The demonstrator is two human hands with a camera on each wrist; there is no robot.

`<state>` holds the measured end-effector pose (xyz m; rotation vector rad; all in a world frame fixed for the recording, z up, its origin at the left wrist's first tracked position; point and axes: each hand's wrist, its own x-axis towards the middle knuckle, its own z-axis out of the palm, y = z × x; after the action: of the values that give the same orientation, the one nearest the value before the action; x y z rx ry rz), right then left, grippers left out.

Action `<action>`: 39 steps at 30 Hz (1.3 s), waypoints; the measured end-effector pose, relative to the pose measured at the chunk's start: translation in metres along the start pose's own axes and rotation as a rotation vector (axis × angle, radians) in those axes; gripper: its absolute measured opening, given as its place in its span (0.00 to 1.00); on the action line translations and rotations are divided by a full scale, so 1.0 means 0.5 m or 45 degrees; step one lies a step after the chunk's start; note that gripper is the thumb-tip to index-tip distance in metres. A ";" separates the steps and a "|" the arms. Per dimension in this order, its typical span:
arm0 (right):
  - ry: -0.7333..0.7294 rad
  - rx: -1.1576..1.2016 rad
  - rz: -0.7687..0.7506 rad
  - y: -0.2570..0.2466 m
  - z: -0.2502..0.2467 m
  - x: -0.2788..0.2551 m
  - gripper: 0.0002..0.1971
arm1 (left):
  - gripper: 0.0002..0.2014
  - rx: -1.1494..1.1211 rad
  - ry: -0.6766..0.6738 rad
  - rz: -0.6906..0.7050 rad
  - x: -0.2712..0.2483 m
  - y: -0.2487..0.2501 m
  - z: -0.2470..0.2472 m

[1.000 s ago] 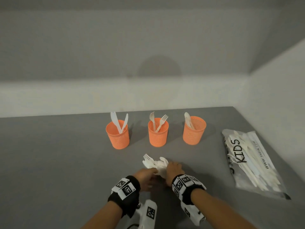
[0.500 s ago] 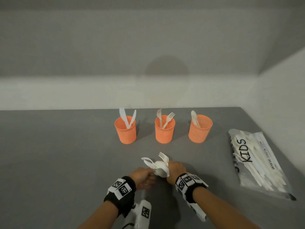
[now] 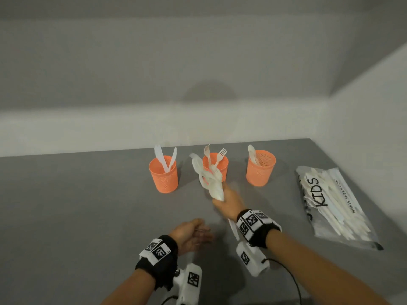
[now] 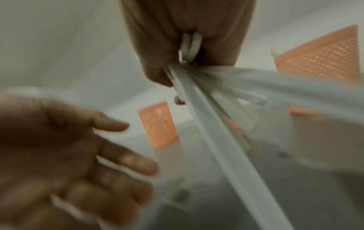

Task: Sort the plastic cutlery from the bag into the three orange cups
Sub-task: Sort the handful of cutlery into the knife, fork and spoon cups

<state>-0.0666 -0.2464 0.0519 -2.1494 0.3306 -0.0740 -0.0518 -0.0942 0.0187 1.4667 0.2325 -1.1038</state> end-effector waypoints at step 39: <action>0.417 1.047 -0.032 -0.106 -0.012 0.050 0.14 | 0.19 -0.774 -0.336 0.069 -0.007 0.132 0.058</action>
<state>-0.0328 -0.2293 0.0970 -1.3187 0.3780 -0.4925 -0.0213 -0.1343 0.0707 0.7772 0.3073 -1.0500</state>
